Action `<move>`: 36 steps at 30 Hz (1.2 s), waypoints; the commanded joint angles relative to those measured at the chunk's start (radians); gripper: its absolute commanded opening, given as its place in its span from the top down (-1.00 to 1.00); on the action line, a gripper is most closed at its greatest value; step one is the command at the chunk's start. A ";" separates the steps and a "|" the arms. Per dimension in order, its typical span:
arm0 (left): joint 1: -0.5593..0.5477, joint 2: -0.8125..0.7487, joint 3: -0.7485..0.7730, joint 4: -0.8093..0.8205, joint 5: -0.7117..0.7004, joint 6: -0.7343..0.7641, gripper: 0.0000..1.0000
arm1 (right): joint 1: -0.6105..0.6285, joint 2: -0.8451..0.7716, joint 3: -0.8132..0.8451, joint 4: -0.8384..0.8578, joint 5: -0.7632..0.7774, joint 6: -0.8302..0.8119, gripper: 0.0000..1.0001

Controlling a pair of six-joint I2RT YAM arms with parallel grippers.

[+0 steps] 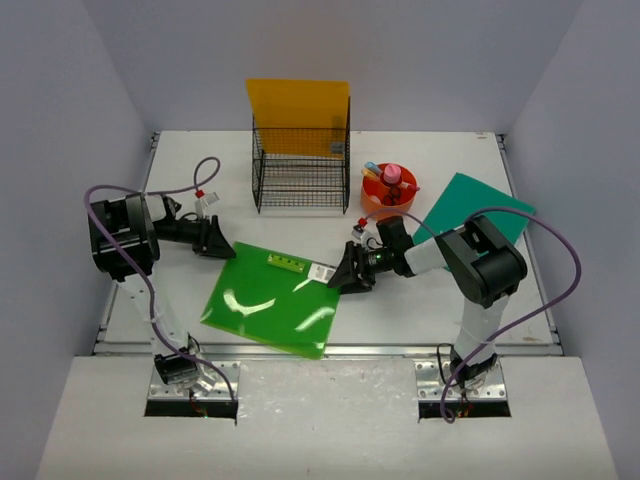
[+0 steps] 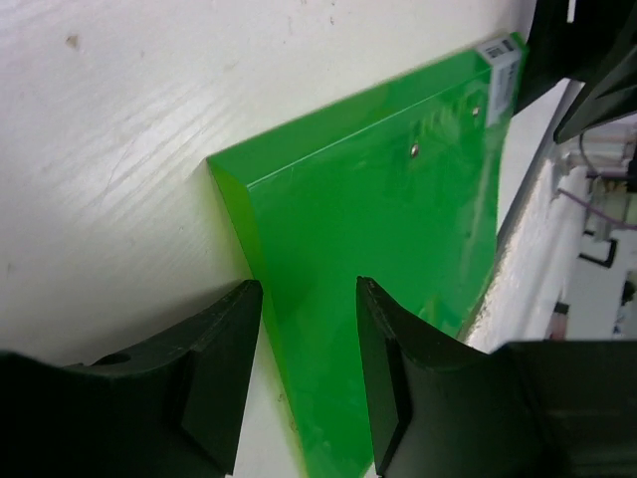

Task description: Organize the desk

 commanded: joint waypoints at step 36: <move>-0.017 0.029 0.035 -0.432 0.373 0.529 -1.00 | 0.069 -0.332 -0.184 0.616 -0.267 -0.235 1.00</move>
